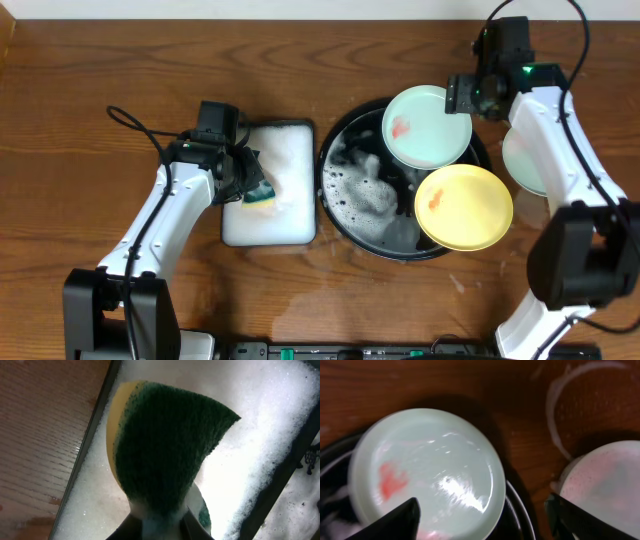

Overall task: Clean dirty plates on tray and stack at the side
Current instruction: 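Release the plate and raise the right gripper away, then move the right gripper left to the rim of the remaining green plate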

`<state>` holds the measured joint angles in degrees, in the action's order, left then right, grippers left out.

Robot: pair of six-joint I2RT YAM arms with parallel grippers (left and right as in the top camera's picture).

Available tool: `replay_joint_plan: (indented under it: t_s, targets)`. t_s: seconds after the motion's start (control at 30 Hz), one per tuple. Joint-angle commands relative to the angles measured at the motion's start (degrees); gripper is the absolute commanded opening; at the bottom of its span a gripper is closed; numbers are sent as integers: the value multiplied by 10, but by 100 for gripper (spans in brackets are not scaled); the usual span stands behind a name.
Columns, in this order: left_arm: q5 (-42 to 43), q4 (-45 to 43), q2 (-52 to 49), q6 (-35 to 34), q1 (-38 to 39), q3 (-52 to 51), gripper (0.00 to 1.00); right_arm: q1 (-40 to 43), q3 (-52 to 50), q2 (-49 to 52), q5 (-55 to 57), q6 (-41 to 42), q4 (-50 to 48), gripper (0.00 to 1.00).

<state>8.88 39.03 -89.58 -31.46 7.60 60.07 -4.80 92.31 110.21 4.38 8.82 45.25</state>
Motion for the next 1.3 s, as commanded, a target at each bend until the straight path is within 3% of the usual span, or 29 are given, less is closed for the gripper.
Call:
replay_joint_plan:
  t_s: [0.0,0.23,0.33,0.5,0.67,0.9,0.93,0.97,1.0,1.07,1.17,1.27]
  targets:
    - [2,-2,-4,4,-1,-6,8,0,6,60,45,-1,-10,79]
    - [2,-1,-4,4,-1,-6,8,8,6,106,43,6,-26,73]
    - [2,-2,-4,4,-1,-6,8,8,6,107,42,5,-26,59]
    - [2,-5,-4,4,-1,-6,8,9,6,107,41,5,-24,29]
    - [2,-5,-4,4,-1,-6,8,8,6,107,19,5,-23,17]
    - [2,-5,-4,4,-1,-6,8,8,6,107,14,5,-18,20]
    - [2,-6,-4,4,-1,-6,8,8,6,107,14,1,-17,24]
    - [2,-6,-4,4,-1,-6,8,8,6,107,14,-2,-18,38]
    - [2,-6,-4,4,-1,-6,8,8,6,108,16,-9,-19,43]
    - [2,-6,-4,4,-1,-6,8,9,6,112,29,-16,-22,48]
    - [2,-5,-4,4,-1,-6,8,15,6,121,38,-5,-13,48]
    - [2,-6,-4,4,-1,-6,8,19,6,124,27,40,12,39]
